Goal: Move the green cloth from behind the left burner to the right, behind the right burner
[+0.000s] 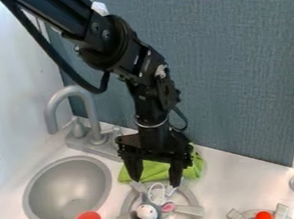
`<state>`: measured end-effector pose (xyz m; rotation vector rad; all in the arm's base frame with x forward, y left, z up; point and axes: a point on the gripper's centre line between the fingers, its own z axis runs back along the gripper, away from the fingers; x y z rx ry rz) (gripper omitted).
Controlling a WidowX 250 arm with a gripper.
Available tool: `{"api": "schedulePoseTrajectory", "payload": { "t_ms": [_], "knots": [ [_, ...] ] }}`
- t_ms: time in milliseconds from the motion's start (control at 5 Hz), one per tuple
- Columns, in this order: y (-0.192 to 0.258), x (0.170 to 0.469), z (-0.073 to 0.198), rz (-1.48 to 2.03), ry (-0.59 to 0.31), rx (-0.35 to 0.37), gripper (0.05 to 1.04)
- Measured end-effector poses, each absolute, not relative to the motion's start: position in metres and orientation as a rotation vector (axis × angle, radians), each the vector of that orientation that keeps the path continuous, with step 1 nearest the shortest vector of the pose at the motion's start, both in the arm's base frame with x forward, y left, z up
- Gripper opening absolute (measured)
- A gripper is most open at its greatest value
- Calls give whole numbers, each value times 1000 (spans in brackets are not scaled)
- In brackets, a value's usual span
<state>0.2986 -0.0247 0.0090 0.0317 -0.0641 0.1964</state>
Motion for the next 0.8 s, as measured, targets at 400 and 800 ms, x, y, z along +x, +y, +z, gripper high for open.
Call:
{"api": "schedulePoseTrajectory", "payload": {
  "t_ms": [400,800],
  "knots": [
    [-8,312,1,215,-77,22,1002],
    [24,376,-14,195,-136,55,1002]
  ]
}}
